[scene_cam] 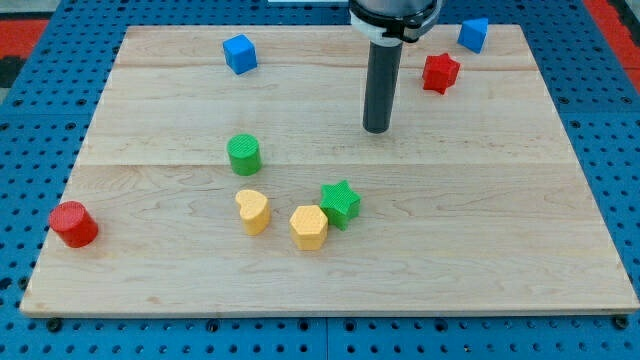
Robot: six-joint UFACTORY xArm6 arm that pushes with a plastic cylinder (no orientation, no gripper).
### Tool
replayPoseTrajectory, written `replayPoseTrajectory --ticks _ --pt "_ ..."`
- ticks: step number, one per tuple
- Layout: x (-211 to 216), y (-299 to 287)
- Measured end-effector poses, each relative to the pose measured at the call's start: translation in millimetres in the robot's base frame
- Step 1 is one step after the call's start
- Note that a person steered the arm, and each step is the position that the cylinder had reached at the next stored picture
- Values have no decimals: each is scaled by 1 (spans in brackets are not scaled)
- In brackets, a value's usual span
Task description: Slide the red star slightly left
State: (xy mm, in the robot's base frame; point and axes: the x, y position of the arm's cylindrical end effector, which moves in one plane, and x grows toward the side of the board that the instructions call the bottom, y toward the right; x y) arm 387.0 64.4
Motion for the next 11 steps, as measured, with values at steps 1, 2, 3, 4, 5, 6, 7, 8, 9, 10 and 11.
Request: replayPoseTrajectory --ticks 1,2,3,4,5,6,7,8,9,10,11 --pt "0 0" --pt "4 -15" --pt "11 -63" --pt "35 -56" --pt "19 45" --pt "-6 126" --pt "-65 110" --pt "-72 116" --pt "-75 86" --pt "-62 76" --pt "-27 62"
